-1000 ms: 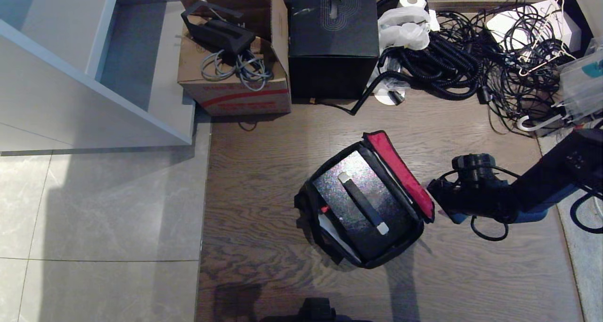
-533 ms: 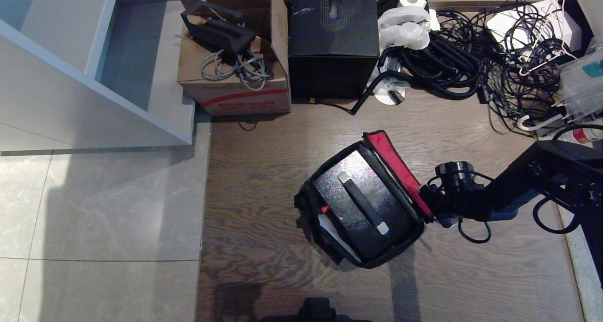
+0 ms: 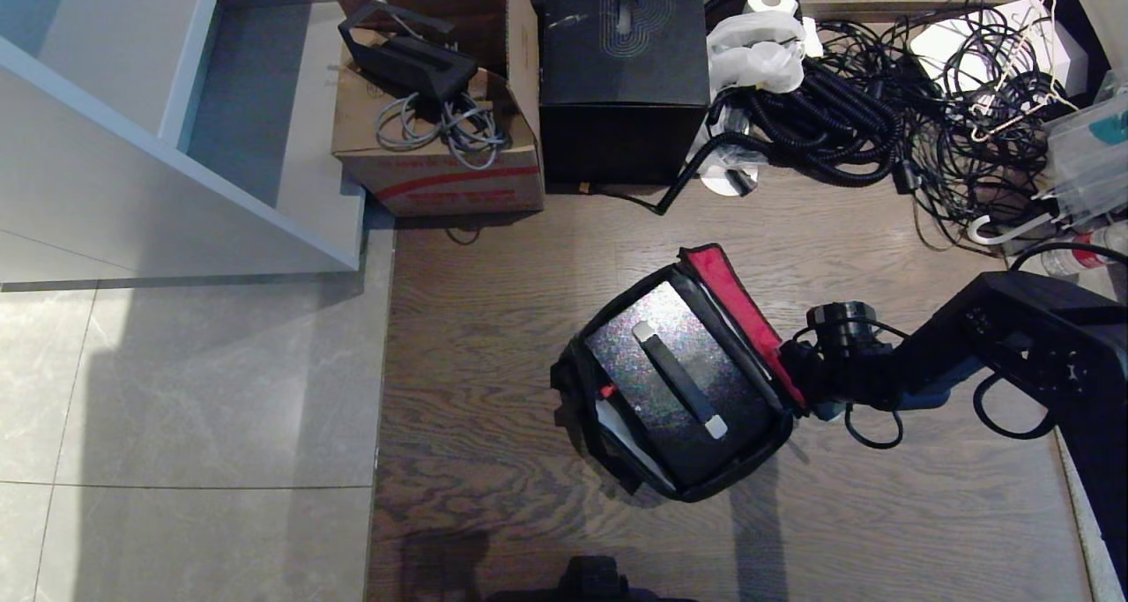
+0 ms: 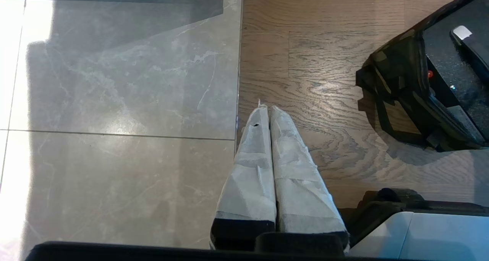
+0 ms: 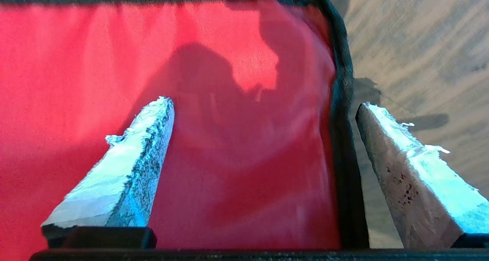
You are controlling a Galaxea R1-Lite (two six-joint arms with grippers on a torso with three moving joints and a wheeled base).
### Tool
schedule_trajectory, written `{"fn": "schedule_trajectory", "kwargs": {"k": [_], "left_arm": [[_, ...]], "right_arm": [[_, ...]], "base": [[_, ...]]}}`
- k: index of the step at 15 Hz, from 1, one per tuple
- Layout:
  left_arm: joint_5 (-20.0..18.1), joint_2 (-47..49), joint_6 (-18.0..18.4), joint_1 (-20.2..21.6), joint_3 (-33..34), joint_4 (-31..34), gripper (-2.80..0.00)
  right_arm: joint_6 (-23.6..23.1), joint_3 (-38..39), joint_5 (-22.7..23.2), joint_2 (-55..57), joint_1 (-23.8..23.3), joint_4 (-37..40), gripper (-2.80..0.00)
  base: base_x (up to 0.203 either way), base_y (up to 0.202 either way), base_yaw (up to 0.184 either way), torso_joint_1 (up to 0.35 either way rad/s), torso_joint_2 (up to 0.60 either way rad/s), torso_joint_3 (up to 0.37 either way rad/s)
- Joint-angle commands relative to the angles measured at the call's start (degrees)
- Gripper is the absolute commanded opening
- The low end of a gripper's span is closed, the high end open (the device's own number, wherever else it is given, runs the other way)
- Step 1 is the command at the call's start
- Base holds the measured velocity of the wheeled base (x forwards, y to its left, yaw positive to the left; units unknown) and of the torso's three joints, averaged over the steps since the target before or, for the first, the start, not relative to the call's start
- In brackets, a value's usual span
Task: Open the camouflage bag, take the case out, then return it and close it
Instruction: Close the top of the storage box
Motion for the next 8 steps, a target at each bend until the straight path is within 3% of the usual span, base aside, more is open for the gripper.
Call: {"fn": "schedule_trajectory", "kwargs": {"k": [1, 8], "left_arm": [[0.04, -0.09, -0.04, 0.00, 0.00, -0.01, -2.80], [0.04, -0.09, -0.04, 0.00, -0.08, -0.01, -2.80]], "right_arm": [[0.30, -0.64, -0.02, 0.84, -0.11, -0.12, -2.80], [0.03, -0.99, -0.46, 0.49, -0.46, -0.33, -2.80]], "base": [[0.000, 0.000, 0.000, 0.000, 0.00, 0.000], [0.000, 0.000, 0.000, 0.000, 0.00, 0.000]]}}
